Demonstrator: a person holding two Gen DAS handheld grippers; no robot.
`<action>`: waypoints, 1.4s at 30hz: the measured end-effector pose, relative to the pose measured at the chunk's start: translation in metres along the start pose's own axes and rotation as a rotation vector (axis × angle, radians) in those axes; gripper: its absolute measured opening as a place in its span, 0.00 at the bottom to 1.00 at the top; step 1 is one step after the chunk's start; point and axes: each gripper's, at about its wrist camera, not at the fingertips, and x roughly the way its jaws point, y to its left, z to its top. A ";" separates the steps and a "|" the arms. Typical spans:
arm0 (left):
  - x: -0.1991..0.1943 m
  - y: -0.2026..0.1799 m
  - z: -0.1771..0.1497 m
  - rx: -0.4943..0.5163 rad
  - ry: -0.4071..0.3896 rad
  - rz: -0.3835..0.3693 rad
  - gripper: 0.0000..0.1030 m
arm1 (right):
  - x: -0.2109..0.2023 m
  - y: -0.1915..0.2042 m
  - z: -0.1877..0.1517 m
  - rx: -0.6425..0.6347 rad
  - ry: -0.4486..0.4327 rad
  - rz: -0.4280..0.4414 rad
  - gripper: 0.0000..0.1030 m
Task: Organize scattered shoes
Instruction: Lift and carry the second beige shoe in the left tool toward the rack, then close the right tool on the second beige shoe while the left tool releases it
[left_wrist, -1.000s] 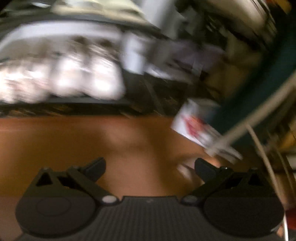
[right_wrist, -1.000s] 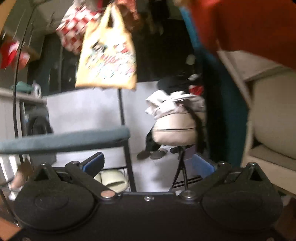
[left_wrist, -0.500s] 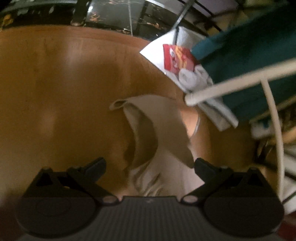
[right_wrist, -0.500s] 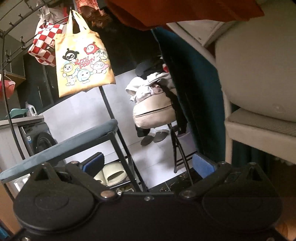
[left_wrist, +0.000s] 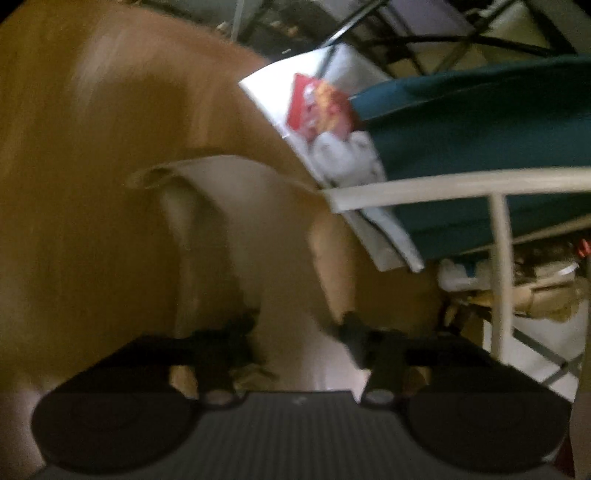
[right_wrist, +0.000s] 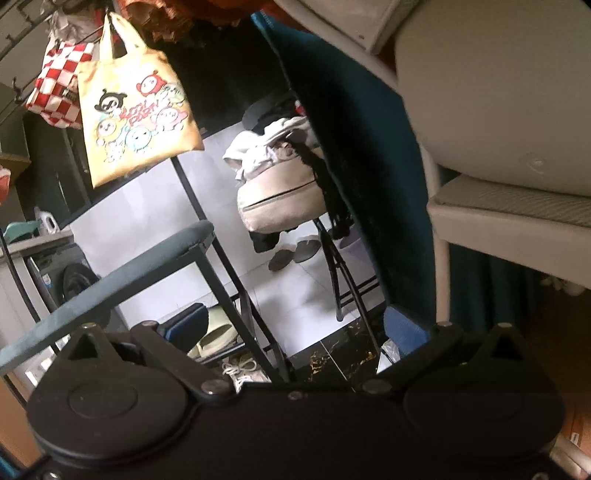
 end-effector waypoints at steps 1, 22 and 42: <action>-0.003 0.003 0.002 -0.013 0.005 -0.006 0.33 | 0.000 0.002 -0.001 -0.005 0.005 0.005 1.00; -0.179 0.076 0.094 0.335 -0.197 0.485 0.15 | 0.011 0.034 -0.015 -0.006 0.081 0.055 1.00; -0.295 0.110 0.043 0.227 -0.443 0.479 0.94 | 0.103 0.101 -0.111 -0.303 0.288 0.037 1.00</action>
